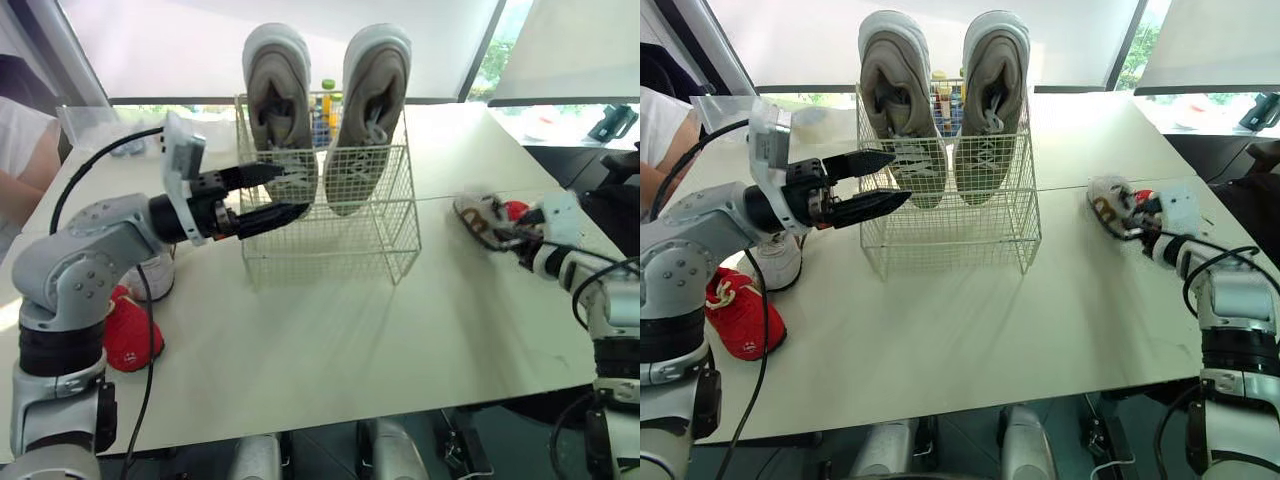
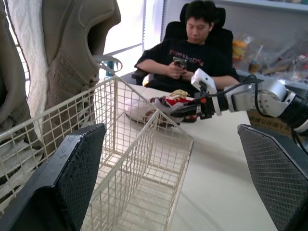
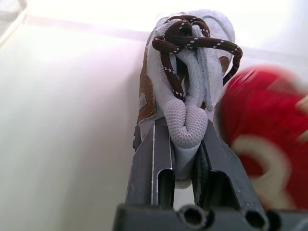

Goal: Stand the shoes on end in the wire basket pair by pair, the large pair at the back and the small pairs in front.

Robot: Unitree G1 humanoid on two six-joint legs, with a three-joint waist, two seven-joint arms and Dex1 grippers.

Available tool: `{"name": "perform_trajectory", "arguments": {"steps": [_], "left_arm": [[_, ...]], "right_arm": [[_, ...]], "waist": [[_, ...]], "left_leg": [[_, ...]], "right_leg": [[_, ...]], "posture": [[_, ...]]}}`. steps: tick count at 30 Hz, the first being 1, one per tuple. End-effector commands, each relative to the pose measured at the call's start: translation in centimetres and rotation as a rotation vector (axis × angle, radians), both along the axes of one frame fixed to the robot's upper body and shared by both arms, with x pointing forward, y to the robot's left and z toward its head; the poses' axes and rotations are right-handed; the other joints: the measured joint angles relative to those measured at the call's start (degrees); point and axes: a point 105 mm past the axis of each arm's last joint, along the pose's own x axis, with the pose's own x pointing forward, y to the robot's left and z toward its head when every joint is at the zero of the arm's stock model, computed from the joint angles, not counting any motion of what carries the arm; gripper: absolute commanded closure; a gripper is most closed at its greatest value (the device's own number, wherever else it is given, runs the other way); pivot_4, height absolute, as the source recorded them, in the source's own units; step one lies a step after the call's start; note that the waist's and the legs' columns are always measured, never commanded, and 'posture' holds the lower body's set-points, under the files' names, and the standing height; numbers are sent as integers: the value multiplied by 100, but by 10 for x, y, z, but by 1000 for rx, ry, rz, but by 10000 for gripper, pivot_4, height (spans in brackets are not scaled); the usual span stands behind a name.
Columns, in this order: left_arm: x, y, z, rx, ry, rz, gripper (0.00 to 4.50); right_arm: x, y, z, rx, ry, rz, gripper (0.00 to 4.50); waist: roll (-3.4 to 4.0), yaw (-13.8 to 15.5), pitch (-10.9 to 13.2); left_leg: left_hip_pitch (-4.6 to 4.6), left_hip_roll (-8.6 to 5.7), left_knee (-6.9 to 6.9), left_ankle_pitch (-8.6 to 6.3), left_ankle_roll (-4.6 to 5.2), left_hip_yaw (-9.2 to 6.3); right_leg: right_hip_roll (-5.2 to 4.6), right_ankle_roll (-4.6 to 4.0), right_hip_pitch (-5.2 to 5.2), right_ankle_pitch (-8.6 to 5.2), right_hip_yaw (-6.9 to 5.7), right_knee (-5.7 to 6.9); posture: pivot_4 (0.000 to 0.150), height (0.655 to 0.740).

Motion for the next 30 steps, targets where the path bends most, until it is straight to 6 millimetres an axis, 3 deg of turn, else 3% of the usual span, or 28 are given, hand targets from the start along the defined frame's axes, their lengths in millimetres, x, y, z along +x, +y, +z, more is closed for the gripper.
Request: {"name": "perform_trajectory", "arguments": {"steps": [1,4,9,11,13,16,19,25,30], "left_arm": [[3,7,23,-69,-36,12,0],[7,10,31,-107,-9,-7,0],[13,15,47,-160,36,-59,0],[17,18,52,-171,45,-68,0],[19,19,56,-172,54,-80,0],[19,18,61,-165,63,-115,0],[17,20,71,-180,71,-155,0],[17,20,77,-177,76,-185,0],[15,17,74,-144,84,-202,0]], "right_arm": [[-12,5,122,-76,-402,4,44950],[-28,32,180,-152,-606,117,44950],[-67,101,220,-401,-767,499,44950],[-81,125,225,-532,-819,614,44950],[-91,146,221,-682,-840,716,44950],[-99,169,213,-766,-848,830,44950],[-103,188,195,-924,-834,960,44950],[-101,198,177,-1057,-817,1091,44950],[-103,208,179,-1071,-847,1148,44950]], "waist": [[4,-34,4],[2,-59,5],[-7,-68,8],[-6,-67,10],[-4,-67,11],[-9,-64,10],[-12,-62,13],[-12,-65,13],[-12,-74,13]], "left_leg": [[-8,0,0,3,5,-2],[-33,0,-10,10,14,-5],[-33,-1,-19,10,14,-3],[-34,-1,-13,11,14,-1],[-34,-1,-9,11,14,-1],[-33,-1,-9,10,13,-1],[-34,-1,-5,10,13,-1],[-34,-1,-4,11,13,0],[-33,-1,-4,13,9,1]], "right_leg": [[0,0,-8,0,0,4],[5,-11,-39,7,0,8],[6,2,-38,1,0,7],[6,1,-38,2,0,7],[5,1,-37,1,0,8],[5,-1,-35,1,0,6],[4,-2,-34,2,0,7],[4,-2,-34,2,0,8],[4,-2,-36,3,0,14]], "posture": [[1500,7400],[1500,7400],[1500,7400],[1500,7400],[1500,7400],[1500,7400],[1500,7400],[1500,7400],[1500,7400]]}}
